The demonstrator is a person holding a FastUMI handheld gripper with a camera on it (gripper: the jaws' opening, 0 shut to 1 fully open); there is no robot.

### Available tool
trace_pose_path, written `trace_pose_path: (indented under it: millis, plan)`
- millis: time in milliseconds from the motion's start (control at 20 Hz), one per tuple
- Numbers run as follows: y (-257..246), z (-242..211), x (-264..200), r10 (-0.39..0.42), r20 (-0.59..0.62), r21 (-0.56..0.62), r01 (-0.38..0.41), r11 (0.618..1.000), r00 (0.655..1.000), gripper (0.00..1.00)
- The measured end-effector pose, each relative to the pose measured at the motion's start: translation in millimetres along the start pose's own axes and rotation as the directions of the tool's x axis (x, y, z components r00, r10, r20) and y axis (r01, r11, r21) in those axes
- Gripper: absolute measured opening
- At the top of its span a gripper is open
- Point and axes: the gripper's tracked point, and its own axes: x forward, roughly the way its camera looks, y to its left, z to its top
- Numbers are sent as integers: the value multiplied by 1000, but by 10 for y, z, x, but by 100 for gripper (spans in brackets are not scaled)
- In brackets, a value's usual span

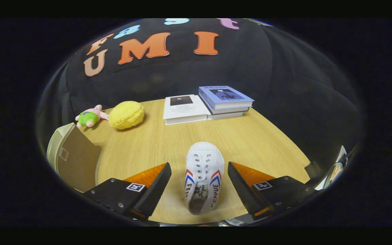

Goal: Open the storage box then place both shoes into the box .Put the left shoe in first, then the right shoe, with the right side of both shoes facing outward in a uniform manner.

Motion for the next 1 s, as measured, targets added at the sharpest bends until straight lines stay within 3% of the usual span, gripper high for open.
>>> trace_pose_path:
  millis: [300, 550, 700, 800, 950, 1000]
  plan:
    - [-262, -345, 147, -51, -85, 66, 57, 996, 995, 95]
    - [-229, -635, 281, -40, -171, 76, 54, 996, 984, 64]
    - [-162, -673, 318, -7, -189, 155, 37, 987, 982, 40]
    - [-161, -691, 323, 8, -204, 177, 29, 984, 979, 33]
    - [-187, -691, 324, 25, -203, 163, 9, 987, 979, 32]
    - [-204, -685, 329, 20, -198, 161, 12, 987, 980, 26]
